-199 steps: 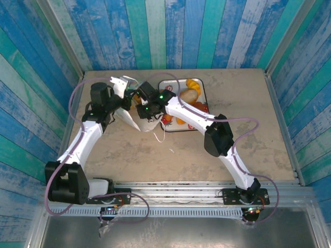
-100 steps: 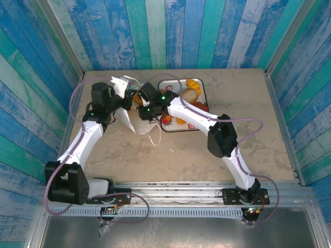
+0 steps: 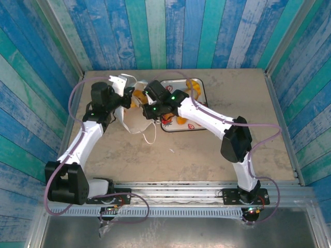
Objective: Take the fake bread out of the paper bag
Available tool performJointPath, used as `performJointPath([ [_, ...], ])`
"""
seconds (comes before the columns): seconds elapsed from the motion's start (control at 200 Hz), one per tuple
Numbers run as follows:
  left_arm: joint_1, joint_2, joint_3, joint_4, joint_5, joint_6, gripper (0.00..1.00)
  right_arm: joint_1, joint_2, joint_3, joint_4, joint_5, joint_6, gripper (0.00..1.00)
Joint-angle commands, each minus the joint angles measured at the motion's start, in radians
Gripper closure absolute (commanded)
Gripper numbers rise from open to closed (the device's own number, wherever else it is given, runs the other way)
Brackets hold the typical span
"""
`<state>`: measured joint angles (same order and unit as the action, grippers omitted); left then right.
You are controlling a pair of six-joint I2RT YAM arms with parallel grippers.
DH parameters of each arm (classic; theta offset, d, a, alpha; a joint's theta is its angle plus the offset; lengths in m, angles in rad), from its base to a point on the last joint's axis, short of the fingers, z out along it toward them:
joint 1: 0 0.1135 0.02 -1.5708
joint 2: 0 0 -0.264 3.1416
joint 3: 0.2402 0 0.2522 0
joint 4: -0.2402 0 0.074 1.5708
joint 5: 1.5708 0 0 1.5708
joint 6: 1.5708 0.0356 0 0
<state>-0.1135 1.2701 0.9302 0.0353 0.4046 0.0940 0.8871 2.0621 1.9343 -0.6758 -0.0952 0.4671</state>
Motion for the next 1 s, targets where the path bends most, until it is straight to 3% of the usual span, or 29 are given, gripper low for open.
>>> performJointPath([
  [0.0,-0.003,-0.02,0.004,0.023,-0.082,-0.034,1.0,0.006,-0.062,-0.025,0.042,0.007,-0.005,0.99],
  [0.155,-0.002,0.016,0.011,0.011,-0.146,-0.057,1.0,0.004,-0.105,-0.063,0.05,-0.012,-0.004,1.0],
  [0.997,-0.002,0.029,0.025,0.012,-0.164,-0.073,1.0,-0.072,-0.427,-0.348,0.16,-0.095,0.053,0.99],
])
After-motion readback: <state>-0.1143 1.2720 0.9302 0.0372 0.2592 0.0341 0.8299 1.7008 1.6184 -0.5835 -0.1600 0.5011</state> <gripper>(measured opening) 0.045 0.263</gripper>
